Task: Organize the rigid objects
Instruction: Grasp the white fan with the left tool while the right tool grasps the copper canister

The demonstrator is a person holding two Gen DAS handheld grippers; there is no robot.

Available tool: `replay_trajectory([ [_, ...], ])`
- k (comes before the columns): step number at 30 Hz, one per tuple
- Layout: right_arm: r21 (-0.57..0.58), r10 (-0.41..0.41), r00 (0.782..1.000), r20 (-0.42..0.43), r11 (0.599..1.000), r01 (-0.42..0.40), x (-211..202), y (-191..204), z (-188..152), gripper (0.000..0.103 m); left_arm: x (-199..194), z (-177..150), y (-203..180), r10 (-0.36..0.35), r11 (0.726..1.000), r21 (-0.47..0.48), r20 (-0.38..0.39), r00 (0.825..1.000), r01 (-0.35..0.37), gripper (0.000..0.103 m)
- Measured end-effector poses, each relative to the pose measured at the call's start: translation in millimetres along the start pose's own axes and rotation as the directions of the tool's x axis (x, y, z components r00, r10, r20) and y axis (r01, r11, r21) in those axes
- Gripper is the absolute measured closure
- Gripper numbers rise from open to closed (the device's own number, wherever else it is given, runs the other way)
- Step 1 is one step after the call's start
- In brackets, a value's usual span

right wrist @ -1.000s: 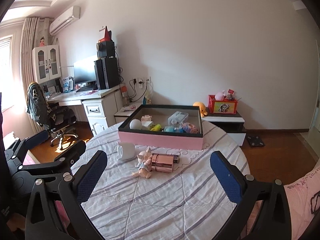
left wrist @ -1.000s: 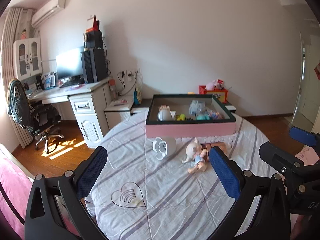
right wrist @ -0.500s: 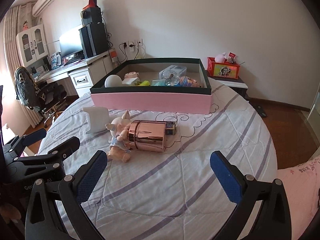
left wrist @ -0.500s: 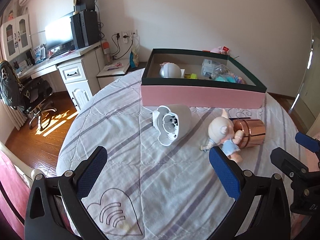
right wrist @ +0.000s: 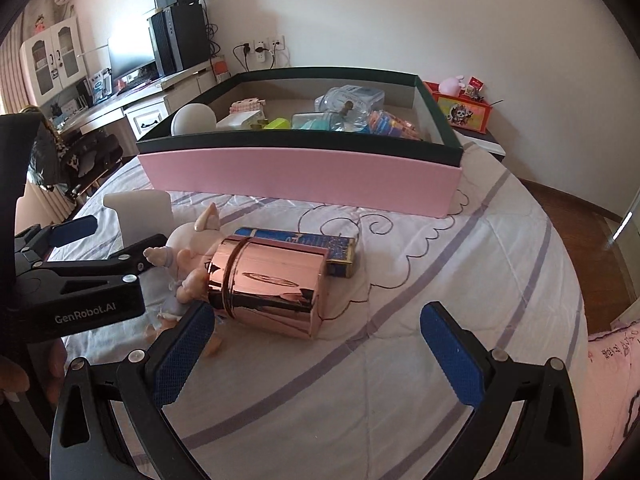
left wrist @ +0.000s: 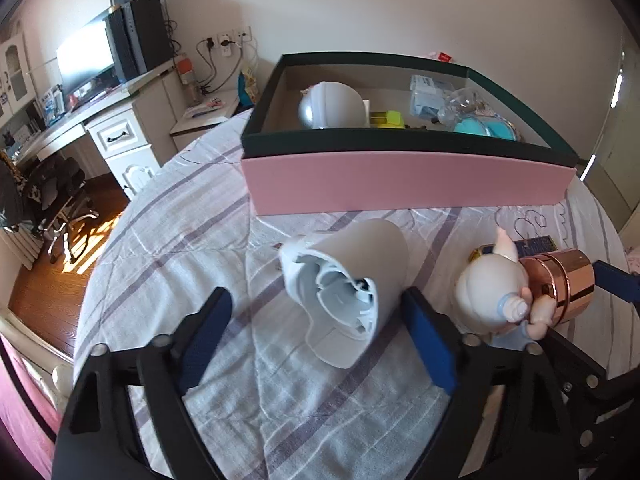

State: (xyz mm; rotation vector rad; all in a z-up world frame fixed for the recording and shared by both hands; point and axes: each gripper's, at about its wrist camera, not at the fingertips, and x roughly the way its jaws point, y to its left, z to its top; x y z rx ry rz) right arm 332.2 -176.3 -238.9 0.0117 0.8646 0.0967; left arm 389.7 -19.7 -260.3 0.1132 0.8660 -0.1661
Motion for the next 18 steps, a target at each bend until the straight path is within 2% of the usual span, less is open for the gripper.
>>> replay_trajectory([
  [1, -0.004, 0.001, 1.0, 0.003, 1.0, 0.0, 2, 1, 1, 0.0, -1, 0, -1, -0.019, 1.0, 0.006, 0.004, 1.0, 0.019, 0.043],
  [2, -0.003, 0.002, 1.0, 0.004, 1.0, -0.002, 4, 1, 3, 0.0, -2, 0, -3, -0.025, 1.0, 0.012, 0.011, 1.0, 0.025, 0.047],
  [3, 0.003, 0.004, 1.0, -0.003, 1.0, -0.004, 7, -1, 5, 0.001, -4, 0, -4, -0.02, 1.0, 0.017, 0.018, 1.0, 0.02, 0.047],
  [7, 0.014, 0.069, 0.997, -0.02, 0.998, -0.068, 13, -3, 6, 0.013, -12, -2, -4, -0.026, 1.0, 0.018, 0.044, 0.999, 0.025, 0.048],
  [8, 0.011, 0.077, 0.997, -0.019, 0.997, -0.077, 13, -3, 6, 0.018, -16, -4, -4, -0.028, 0.999, 0.019, 0.052, 0.998, 0.027, 0.048],
  [10, 0.004, 0.092, 0.995, -0.026, 0.996, -0.092, 15, -2, 5, 0.04, -22, -7, -5, -0.031, 0.999, 0.02, 0.06, 0.998, 0.03, 0.048],
  [18, 0.026, 0.116, 0.993, 0.013, 0.993, -0.116, -3, -7, -4, 0.041, -50, -27, -3, -0.063, 0.998, -0.007, 0.085, 0.994, 0.063, 0.048],
])
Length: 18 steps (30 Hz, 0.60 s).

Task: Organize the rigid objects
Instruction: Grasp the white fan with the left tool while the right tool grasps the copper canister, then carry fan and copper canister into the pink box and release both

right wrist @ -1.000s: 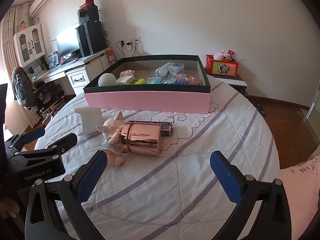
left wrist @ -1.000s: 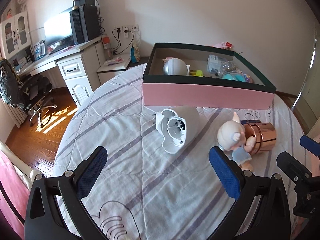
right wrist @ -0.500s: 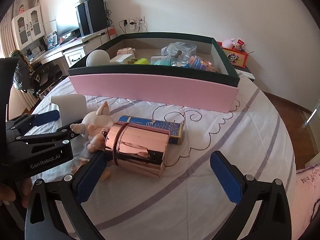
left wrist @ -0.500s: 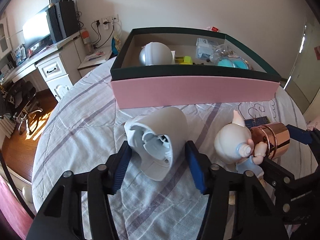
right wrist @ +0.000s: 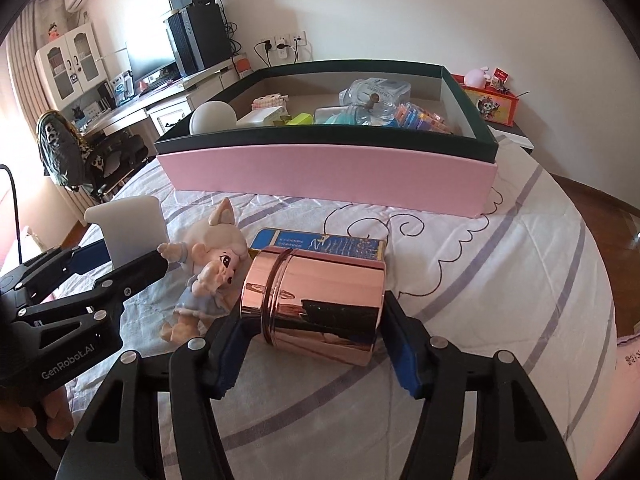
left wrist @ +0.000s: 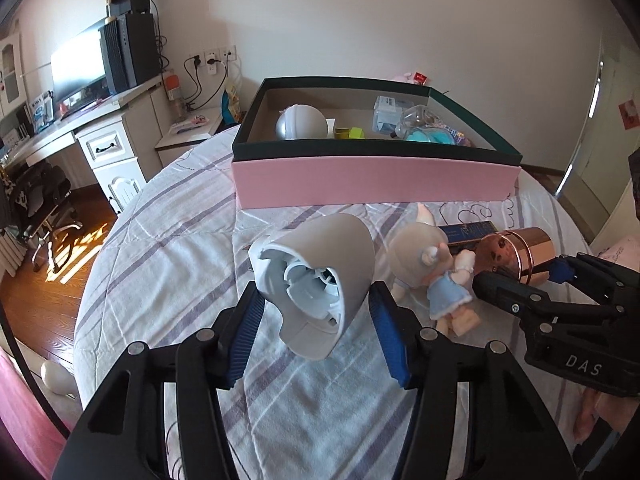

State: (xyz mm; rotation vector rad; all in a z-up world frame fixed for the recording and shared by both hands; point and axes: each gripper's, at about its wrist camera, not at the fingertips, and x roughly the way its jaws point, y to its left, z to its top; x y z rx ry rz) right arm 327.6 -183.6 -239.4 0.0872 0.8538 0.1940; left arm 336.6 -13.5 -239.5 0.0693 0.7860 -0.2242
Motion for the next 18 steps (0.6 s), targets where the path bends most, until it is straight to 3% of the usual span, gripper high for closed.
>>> replay_trajectory([
  [7, 0.008, 0.01, 0.995, 0.097, 1.0, -0.011, -47, 8, -9, 0.042, -50, -8, -11, -0.007, 1.0, -0.003, 0.072, 0.997, 0.007, 0.048],
  [14, -0.034, 0.02, 0.975, 0.221, 0.999, -0.013, -100, 27, -10, 0.048, -102, -10, -31, -0.008, 1.0, 0.022, 0.175, 0.985, 0.004, 0.048],
  [18, -0.036, 0.029, 0.973, 0.227, 0.999, -0.021, -110, 29, -15, 0.048, -117, -15, -38, 0.0, 0.999, 0.031, 0.191, 0.982, -0.006, 0.048],
])
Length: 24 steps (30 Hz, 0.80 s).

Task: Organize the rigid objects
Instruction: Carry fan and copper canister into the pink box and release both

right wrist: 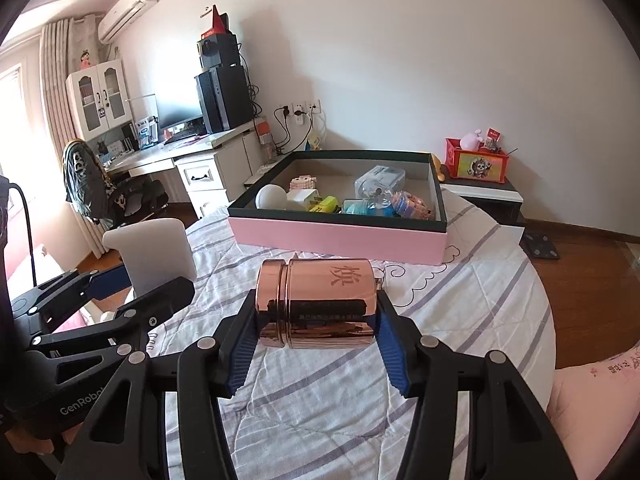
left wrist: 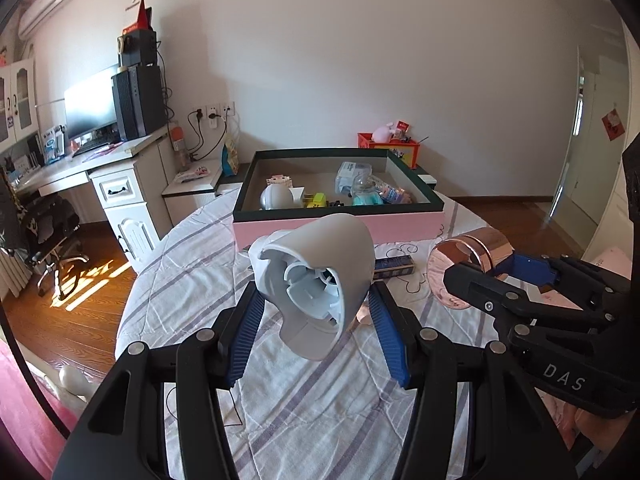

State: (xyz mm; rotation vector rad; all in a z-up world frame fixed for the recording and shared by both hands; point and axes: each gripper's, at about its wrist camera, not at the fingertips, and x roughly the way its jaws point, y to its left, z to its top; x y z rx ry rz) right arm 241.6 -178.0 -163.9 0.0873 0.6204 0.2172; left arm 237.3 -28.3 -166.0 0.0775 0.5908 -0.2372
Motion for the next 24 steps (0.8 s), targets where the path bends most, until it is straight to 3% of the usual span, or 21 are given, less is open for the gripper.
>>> replay_trajectory([
  [13, -0.037, -0.013, 0.994, 0.109, 0.999, 0.017, -40, 11, 16, 0.048, -27, 18, -12, 0.039, 0.999, 0.014, 0.087, 0.995, -0.04, 0.048],
  [24, -0.056, -0.04, 0.992, 0.119, 0.997, 0.047, -8, -2, 50, 0.047, 29, 55, -10, 0.056, 0.996, 0.056, 0.107, 0.993, -0.062, 0.048],
])
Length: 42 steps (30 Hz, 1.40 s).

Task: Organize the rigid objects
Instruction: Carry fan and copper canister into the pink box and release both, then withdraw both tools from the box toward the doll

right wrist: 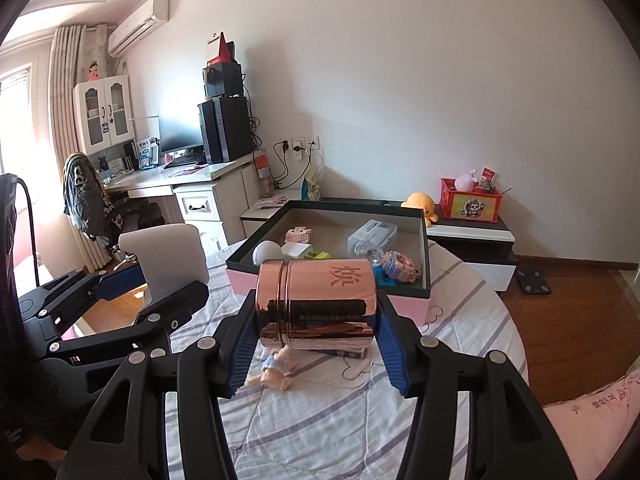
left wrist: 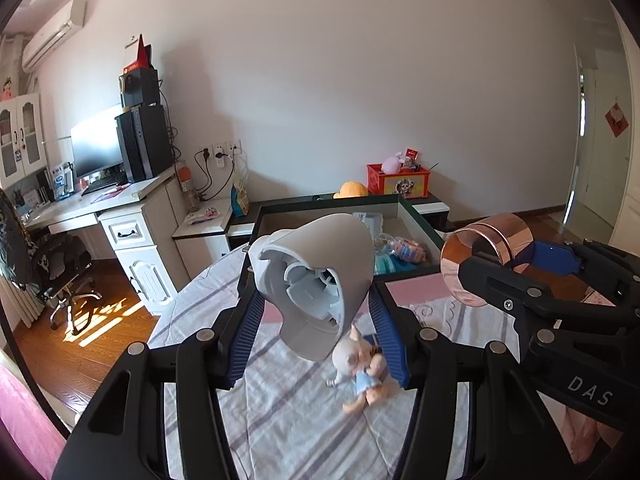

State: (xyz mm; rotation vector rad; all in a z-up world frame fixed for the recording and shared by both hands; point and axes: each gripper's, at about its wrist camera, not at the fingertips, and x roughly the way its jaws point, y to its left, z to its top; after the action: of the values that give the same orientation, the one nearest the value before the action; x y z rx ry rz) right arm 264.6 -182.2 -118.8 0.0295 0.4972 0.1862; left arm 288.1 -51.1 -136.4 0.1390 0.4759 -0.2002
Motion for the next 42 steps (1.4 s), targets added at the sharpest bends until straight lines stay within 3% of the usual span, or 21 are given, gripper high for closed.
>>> replay_trajectory([
  [5, -0.029, -0.031, 0.999, -0.005, 0.999, 0.031, 47, -15, 32, 0.047, 64, 33, 2, -0.009, 0.999, 0.032, -0.001, 1.0, 0.009, 0.048],
  [9, -0.037, -0.04, 0.998, -0.039, 0.999, 0.039, 94, -30, 50, 0.047, 125, 49, 7, -0.03, 0.999, 0.028, -0.065, 0.997, 0.032, 0.048],
  [14, -0.051, -0.062, 0.99, -0.13, 0.997, 0.056, 153, -44, 51, 0.047, 192, 48, 3, 0.011, 0.999, 0.055, -0.188, 0.982, -0.001, 0.048],
  [19, -0.05, -0.083, 0.978, -0.193, 0.996, 0.074, 187, -57, 40, 0.047, 231, 37, -4, 0.018, 0.997, 0.077, -0.287, 0.958, 0.004, 0.047],
  [22, -0.043, -0.094, 0.972, -0.214, 0.995, 0.086, 199, -60, 34, 0.047, 234, 34, -13, 0.054, 0.992, 0.126, -0.278, 0.959, -0.019, 0.047],
  [23, -0.036, -0.093, 0.974, -0.207, 0.996, 0.087, 201, -63, 32, 0.047, 235, 34, -12, 0.049, 0.992, 0.123, -0.282, 0.958, -0.015, 0.045],
  [27, -0.01, -0.109, 0.973, -0.203, 0.994, 0.109, 198, -67, 30, 0.042, 229, 37, -2, 0.055, 0.996, 0.082, -0.265, 0.963, -0.035, 0.022],
  [29, 0.003, -0.091, 0.978, -0.188, 0.996, 0.093, 188, -67, 32, 0.036, 216, 39, 5, 0.064, 0.997, 0.058, -0.237, 0.97, -0.052, 0.014],
  [31, 0.017, -0.084, 0.983, -0.162, 0.996, 0.088, 171, -64, 35, 0.02, 200, 41, 14, 0.047, 0.999, 0.018, -0.21, 0.977, -0.044, 0.004],
  [32, 0.02, -0.075, 0.986, -0.15, 0.997, 0.079, 163, -62, 35, 0.02, 188, 42, 18, 0.041, 0.999, -0.001, -0.191, 0.981, -0.042, 0.001],
  [38, 0.042, -0.051, 0.997, -0.056, 0.998, 0.054, 97, -39, 40, 0.019, 104, 38, 24, 0.071, 0.997, -0.037, -0.068, 0.995, -0.074, 0.0],
  [42, 0.032, -0.056, 0.998, 0.018, 0.998, 0.055, 42, -18, 37, 0.014, 41, 31, 24, 0.113, 0.993, -0.04, 0.017, 0.993, -0.113, 0.0],
])
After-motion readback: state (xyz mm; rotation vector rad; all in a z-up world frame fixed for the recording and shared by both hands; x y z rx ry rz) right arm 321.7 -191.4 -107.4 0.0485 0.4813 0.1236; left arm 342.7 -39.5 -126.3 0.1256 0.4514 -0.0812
